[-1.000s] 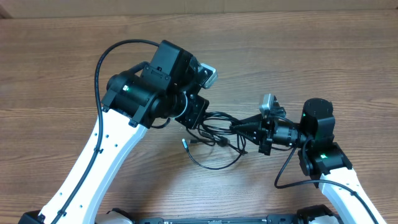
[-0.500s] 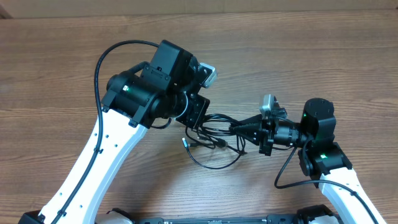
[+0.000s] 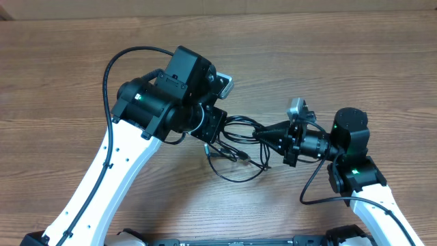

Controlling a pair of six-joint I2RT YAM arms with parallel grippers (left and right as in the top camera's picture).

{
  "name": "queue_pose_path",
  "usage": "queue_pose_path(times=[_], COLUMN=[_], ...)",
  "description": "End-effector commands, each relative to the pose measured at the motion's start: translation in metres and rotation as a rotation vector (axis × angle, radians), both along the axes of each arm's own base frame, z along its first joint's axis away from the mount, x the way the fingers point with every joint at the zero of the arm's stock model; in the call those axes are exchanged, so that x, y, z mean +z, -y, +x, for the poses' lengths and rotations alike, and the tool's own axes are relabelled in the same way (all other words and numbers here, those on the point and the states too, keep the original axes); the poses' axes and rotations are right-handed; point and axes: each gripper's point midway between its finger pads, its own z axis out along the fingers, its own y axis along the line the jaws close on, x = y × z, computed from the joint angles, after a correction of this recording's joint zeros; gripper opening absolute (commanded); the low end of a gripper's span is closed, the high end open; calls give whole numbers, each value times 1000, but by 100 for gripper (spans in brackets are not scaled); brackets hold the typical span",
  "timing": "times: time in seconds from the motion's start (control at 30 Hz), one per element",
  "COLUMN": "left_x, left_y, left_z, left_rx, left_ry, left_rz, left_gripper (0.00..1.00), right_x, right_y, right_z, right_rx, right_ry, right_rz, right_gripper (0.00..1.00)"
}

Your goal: Untangle cables

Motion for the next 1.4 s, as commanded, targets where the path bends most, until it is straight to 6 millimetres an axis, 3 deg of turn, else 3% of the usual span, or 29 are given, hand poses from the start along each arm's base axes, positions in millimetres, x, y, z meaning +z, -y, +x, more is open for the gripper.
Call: queue_pose_path(times=[0.0, 0.3, 0.53, 1.1, 1.23, 1.37], left_x=[13, 17, 21, 10, 10, 11], left_y=[6, 14, 19, 19, 19, 19], left_z=[-3, -2, 5, 19, 20, 20], left_rx=[-9, -27, -29, -14, -92, -143], left_ry=[4, 8, 40, 57, 104, 135], left_rz=[-49, -93, -112, -75, -53, -42], left_gripper=[4, 4, 12, 4, 4, 18], right_x=[10, 10, 23, 24, 24, 24], right_y=[0, 1, -5, -7, -7, -7], right_z=[6, 7, -9, -18, -18, -18], right_rx=[-26, -36, 75, 124, 124, 124], right_ry=[1, -14, 31, 23, 20, 20], right_rz=[13, 18, 57, 68, 68, 68], right_gripper=[4, 4, 4, 4, 4, 4])
